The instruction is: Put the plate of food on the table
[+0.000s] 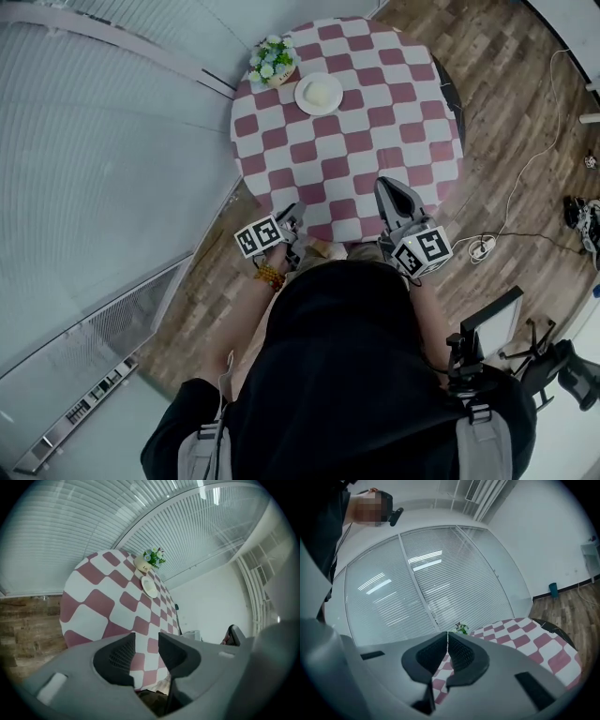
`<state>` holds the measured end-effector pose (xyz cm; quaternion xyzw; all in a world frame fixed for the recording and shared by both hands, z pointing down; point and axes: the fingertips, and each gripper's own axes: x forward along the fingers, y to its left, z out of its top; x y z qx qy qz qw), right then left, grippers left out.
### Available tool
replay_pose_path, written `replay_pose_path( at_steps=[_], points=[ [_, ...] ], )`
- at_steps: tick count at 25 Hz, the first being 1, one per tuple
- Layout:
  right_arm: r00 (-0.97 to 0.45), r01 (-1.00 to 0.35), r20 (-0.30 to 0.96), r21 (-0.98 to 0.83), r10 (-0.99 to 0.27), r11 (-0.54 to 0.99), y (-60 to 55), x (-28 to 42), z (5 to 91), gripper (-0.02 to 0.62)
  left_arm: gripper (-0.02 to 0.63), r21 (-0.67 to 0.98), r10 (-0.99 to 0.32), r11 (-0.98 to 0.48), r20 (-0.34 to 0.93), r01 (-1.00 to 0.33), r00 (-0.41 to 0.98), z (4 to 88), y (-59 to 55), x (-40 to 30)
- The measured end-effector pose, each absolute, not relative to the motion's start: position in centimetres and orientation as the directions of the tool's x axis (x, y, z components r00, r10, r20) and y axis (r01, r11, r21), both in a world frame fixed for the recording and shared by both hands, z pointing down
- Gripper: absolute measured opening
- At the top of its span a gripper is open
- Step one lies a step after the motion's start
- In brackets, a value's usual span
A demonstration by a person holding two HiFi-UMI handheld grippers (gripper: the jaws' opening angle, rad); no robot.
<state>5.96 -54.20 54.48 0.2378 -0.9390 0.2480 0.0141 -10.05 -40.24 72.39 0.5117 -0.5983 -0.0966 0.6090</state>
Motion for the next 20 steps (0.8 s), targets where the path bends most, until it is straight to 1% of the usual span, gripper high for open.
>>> replay_pose_path(
  at_steps=[6, 11, 15, 18, 20],
  points=[
    [-0.913, -0.406, 0.12, -0.369, -0.39, 0.836, -53.7, 4.9, 52.5, 0.012, 0.149, 0.659, -0.77, 0.247, 0.579, -0.711, 0.27, 66.8, -42.0, -9.8],
    [-0.93, -0.367, 0.097, -0.336, -0.355, 0.868, -53.2, 4.0, 50.8, 0.012, 0.149, 0.469, -0.841, 0.024, 0.486, -0.883, 0.235, 60.8, -44.3, -9.8],
    [-0.942, -0.331, 0.06, -0.307, -0.329, 0.892, -52.7, 2.3, 48.7, 0.012, 0.149, 0.328, -0.891, -0.056, 0.41, -0.943, 0.196, 56.2, -45.7, -11.4],
    [-0.954, -0.297, 0.031, -0.238, -0.298, 0.925, -52.2, 1.5, 46.6, 0.012, 0.146, 0.217, -0.929, -0.104, 0.326, -0.971, 0.172, 52.3, -46.4, -11.8],
    [-0.96, -0.278, 0.016, -0.179, -0.28, 0.944, -52.4, 1.0, 45.0, 0.012, 0.114, 0.141, -0.952, -0.128, 0.261, -0.982, 0.161, 49.5, -47.0, -11.7]
  ],
)
